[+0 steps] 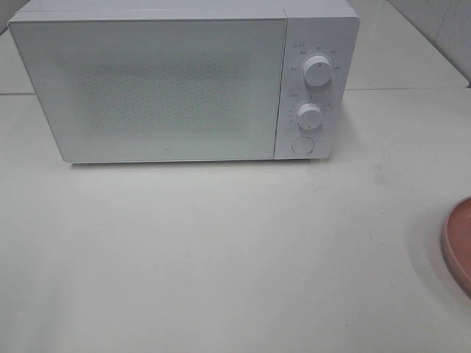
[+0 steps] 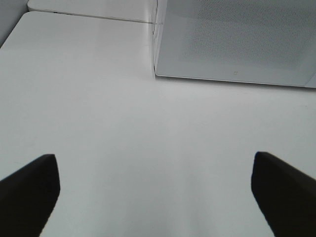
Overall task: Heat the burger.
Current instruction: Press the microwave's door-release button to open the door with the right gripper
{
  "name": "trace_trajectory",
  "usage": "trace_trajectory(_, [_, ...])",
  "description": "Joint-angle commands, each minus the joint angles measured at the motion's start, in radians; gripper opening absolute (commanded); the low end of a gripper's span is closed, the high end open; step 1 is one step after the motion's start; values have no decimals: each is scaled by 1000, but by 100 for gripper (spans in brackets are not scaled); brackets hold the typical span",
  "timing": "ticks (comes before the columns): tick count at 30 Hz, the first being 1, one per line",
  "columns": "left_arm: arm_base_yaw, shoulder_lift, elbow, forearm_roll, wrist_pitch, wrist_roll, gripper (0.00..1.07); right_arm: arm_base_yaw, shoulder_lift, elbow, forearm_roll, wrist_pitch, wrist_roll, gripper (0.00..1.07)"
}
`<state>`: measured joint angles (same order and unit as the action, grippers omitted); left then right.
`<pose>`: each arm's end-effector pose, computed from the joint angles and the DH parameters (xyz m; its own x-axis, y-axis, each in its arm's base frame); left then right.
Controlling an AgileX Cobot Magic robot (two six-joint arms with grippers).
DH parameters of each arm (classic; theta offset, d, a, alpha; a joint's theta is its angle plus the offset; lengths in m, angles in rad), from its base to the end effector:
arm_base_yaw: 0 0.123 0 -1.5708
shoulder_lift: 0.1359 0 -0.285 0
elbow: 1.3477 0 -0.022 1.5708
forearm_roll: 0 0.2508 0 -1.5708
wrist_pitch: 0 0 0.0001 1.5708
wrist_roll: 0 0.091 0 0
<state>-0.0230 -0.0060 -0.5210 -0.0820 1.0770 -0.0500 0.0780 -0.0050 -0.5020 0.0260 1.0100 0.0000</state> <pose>-0.0092 -0.0064 0.2819 -0.4511 -0.0782 -0.8890 0.0476 0.9926 -0.1115 -0.0040 0.0017 0.2820 -0.4039 -0.0177 -0.9146 -0.0924 0.9955 0.0215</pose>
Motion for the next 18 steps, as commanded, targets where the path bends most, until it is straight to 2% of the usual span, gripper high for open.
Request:
trace_trajectory(1, [0, -21, 3, -5, -10, 3, 98, -4, -26, 3, 1, -17, 0, 75])
trace_trajectory(18, [0, -21, 3, -5, -10, 3, 98, -4, -26, -3, 1, -22, 9, 75])
